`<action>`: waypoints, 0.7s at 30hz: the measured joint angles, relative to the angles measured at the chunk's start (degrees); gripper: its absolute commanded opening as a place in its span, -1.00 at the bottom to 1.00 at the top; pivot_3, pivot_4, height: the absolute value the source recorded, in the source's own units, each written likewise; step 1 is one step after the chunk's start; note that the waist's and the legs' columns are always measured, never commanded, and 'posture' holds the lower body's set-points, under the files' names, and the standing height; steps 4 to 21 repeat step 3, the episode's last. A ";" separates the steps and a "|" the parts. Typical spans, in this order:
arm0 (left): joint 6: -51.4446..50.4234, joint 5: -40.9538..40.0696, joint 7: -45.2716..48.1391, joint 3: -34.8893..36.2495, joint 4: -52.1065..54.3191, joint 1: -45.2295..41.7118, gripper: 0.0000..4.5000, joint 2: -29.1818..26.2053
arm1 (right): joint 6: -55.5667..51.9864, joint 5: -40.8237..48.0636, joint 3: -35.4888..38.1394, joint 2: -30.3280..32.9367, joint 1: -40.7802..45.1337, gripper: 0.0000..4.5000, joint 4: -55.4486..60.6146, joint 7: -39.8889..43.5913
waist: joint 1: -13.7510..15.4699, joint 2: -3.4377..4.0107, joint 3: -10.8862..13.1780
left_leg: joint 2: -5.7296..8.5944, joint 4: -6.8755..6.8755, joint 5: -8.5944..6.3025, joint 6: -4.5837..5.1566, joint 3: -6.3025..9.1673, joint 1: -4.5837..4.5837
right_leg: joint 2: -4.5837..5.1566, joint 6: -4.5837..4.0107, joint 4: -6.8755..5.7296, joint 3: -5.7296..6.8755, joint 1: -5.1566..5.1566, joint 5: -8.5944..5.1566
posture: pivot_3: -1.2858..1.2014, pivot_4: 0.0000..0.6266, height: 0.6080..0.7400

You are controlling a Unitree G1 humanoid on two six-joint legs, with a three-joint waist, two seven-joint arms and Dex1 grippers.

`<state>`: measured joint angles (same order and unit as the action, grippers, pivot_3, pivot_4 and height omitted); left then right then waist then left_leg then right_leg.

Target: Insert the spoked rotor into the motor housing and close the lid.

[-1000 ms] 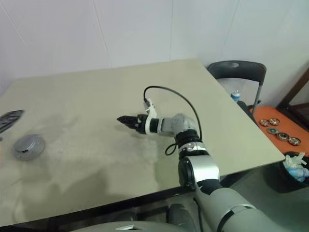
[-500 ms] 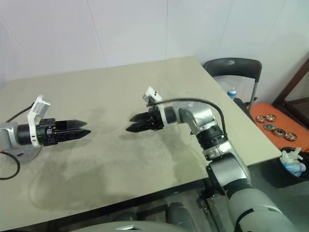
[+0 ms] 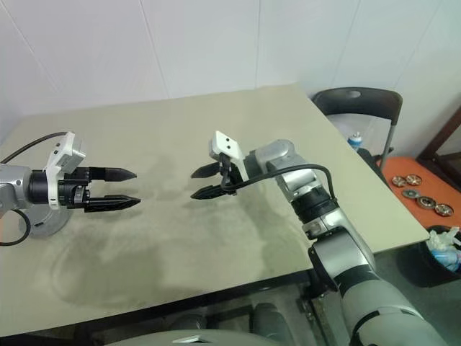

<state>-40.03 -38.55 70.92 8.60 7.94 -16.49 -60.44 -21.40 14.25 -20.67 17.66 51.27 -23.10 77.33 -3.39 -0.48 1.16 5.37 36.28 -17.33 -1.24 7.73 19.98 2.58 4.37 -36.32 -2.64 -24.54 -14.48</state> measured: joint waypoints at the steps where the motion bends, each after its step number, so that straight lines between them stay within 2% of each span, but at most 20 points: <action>1: 0.32 0.16 -0.11 0.03 0.00 0.00 0.91 0.12 | 0.37 -0.12 0.00 -0.13 0.17 0.30 -0.31 0.17 | 0.09 0.00 0.00 | 0.00 0.01 0.00 0.00 0.00 0.00 | 0.00 0.00 -0.01 0.00 0.00 0.00 | 0.03 -1.00 1.00; 21: 0.85 0.53 -0.20 0.10 0.00 0.03 0.91 0.49 | 0.90 -0.48 0.00 -0.35 0.38 0.30 -0.95 0.60 | 0.17 0.00 0.00 | 0.00 0.02 0.00 0.00 0.00 -0.02 | -0.01 0.00 -0.03 0.00 0.00 0.00 | 0.03 -1.00 1.00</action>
